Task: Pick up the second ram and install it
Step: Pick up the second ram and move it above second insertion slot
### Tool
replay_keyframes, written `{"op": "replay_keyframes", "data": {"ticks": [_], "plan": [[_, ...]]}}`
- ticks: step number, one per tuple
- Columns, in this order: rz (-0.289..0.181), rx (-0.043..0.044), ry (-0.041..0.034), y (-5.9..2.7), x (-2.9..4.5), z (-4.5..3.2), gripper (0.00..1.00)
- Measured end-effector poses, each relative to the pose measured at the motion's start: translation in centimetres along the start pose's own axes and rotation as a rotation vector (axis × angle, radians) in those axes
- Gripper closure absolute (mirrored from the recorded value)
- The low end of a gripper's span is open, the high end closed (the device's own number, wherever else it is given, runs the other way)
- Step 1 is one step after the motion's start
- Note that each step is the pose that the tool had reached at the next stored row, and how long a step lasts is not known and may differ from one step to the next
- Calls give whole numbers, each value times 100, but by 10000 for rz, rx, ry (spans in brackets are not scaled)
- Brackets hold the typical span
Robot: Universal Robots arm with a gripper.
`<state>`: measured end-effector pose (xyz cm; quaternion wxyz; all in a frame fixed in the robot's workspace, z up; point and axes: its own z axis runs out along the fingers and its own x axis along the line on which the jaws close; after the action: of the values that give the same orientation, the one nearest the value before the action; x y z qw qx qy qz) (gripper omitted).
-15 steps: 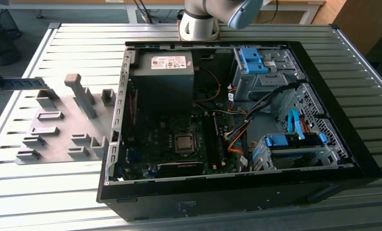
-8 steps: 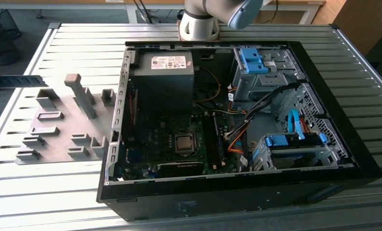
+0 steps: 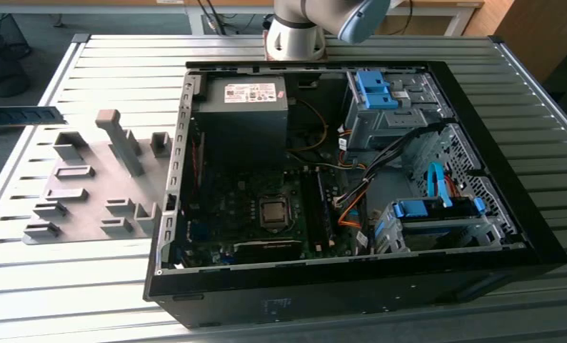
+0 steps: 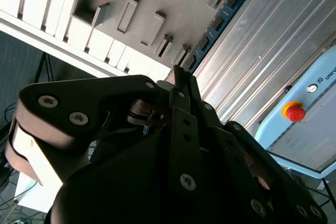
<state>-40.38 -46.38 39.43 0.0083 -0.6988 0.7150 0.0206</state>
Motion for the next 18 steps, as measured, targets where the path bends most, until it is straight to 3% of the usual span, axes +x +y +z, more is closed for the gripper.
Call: {"op": "replay_keyframes", "data": {"ticks": [18], "plan": [[0, 10, 0, 6, -13, -319, 86]]}}
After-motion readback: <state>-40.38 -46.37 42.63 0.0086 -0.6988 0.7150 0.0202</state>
